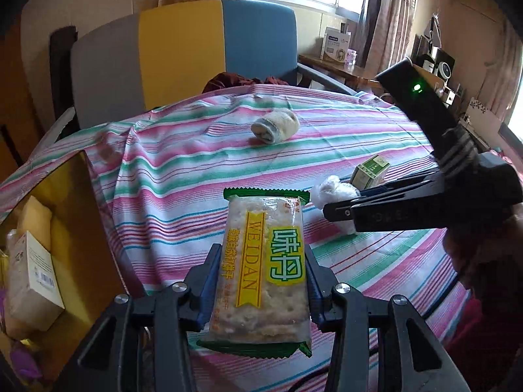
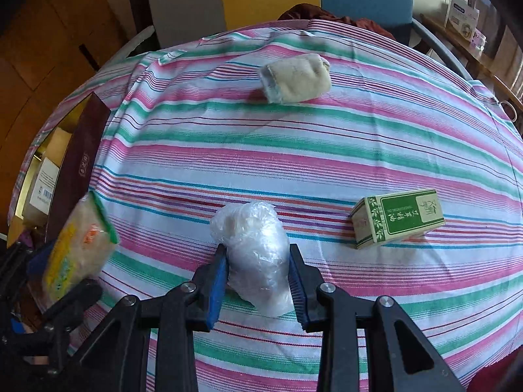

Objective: Organize objects
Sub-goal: 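Hold the WEIDAN packet with the left gripper while the right gripper grasps the clear plastic bag, then carry the WEIDAN packet over the gold tray and open the left gripper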

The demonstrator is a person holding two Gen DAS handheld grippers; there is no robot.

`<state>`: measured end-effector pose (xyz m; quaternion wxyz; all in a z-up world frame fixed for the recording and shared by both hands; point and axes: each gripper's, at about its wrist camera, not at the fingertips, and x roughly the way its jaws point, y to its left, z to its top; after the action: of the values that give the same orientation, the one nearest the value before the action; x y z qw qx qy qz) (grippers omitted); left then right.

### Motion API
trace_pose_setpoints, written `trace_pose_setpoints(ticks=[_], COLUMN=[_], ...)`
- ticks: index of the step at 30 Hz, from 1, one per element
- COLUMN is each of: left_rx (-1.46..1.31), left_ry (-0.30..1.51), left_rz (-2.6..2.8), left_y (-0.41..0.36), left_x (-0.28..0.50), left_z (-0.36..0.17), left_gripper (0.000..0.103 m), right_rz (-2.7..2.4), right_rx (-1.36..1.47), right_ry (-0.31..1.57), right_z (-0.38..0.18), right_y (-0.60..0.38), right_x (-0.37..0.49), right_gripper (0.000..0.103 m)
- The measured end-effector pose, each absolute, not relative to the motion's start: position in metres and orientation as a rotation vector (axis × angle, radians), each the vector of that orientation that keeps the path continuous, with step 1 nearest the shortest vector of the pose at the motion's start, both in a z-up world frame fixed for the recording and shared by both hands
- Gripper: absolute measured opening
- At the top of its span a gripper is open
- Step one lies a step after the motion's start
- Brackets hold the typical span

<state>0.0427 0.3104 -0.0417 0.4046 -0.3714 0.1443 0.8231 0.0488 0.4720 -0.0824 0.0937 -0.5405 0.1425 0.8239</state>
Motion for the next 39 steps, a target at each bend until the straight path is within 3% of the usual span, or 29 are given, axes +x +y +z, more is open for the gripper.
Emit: trace_pose_setpoints(ticks=[14, 29, 39], left_rx=[-0.892, -0.974, -0.902], left_ry=[0.297, 0.207, 0.192], left_rz=[2.168, 2.241, 2.407], left_y=[0.26, 0.21, 0.091], left_x=[0.041, 0.017, -0.012], left_z=[-0.009, -0.012, 0.009], left_gripper=[0.046, 0.046, 0.046], right_rz=[2.407, 2.386, 2.4], right_rx=[-1.612, -1.627, -1.641], right_ry=[0.425, 0.351, 0.301], right_z=[-0.085, -0.09, -0.091], right_y=[0.479, 0.476, 0.468], right_x=[0.051, 0.05, 0.045], right_gripper=[0.034, 0.033, 0.033])
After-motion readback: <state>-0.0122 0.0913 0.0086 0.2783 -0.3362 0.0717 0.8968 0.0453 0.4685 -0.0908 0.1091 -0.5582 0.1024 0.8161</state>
